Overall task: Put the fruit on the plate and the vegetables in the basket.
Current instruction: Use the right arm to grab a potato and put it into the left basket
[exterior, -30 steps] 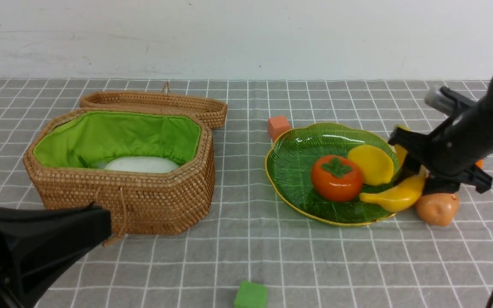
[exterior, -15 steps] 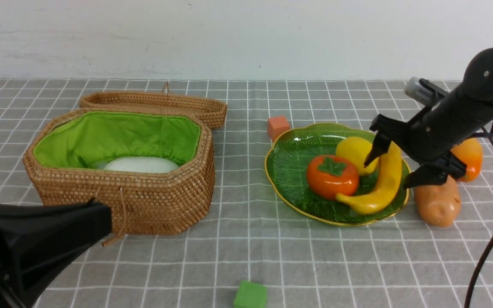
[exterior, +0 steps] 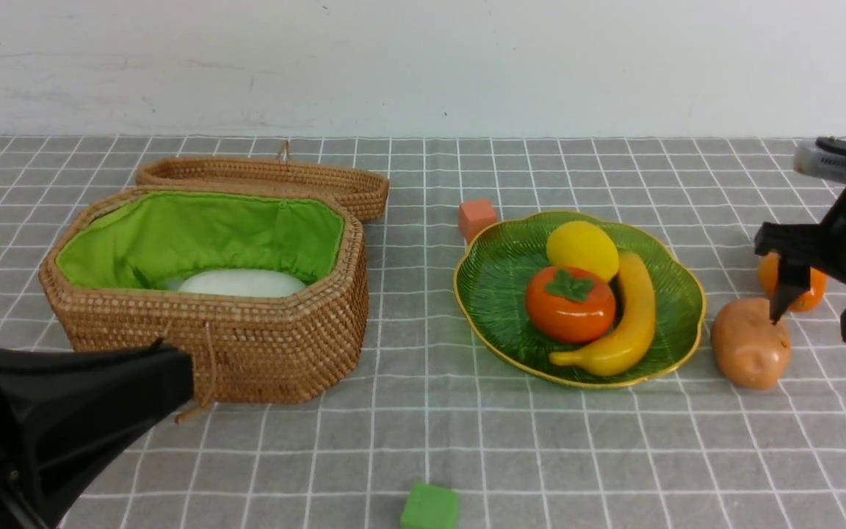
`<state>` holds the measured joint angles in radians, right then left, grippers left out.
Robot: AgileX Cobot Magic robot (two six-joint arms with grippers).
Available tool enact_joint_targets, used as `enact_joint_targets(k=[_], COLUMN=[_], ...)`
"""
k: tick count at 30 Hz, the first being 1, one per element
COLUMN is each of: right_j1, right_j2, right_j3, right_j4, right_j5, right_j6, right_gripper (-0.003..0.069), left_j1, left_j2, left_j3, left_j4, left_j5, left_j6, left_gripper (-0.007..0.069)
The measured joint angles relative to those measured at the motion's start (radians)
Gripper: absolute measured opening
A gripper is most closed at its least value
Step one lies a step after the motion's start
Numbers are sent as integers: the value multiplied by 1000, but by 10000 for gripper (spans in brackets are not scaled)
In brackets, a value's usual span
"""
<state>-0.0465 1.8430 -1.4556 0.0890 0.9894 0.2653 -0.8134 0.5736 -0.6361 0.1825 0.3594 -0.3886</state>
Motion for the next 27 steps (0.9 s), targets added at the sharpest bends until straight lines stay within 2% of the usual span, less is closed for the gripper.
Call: enact_joint_targets(k=[5,8,16,20,23,27], right_j1=[-12,-13,-13,-13,-13,-12], right_j2=[62,99,162,171,171,128], right_j3=[13,14,14,14,14,14], right_j4=[73,92,135,128,120,101], right_j5=[-120,-162,-193,-192,-185,-84], right_j6=[-1,-1,-39,-69,-117,-154], right_gripper=[610,622,615,556,551,551], left_j1=[0,0,0,0,0,0], left_j2=[0,0,0,0,0,0], left_j3=[0,0,0,0,0,0], left_j4=[4,5,7,7,7,7], left_j5=[-1,0,0,0,0,19], left_j6=[0,0,0,0,0,0], left_gripper=[17,17,20,20,20,22])
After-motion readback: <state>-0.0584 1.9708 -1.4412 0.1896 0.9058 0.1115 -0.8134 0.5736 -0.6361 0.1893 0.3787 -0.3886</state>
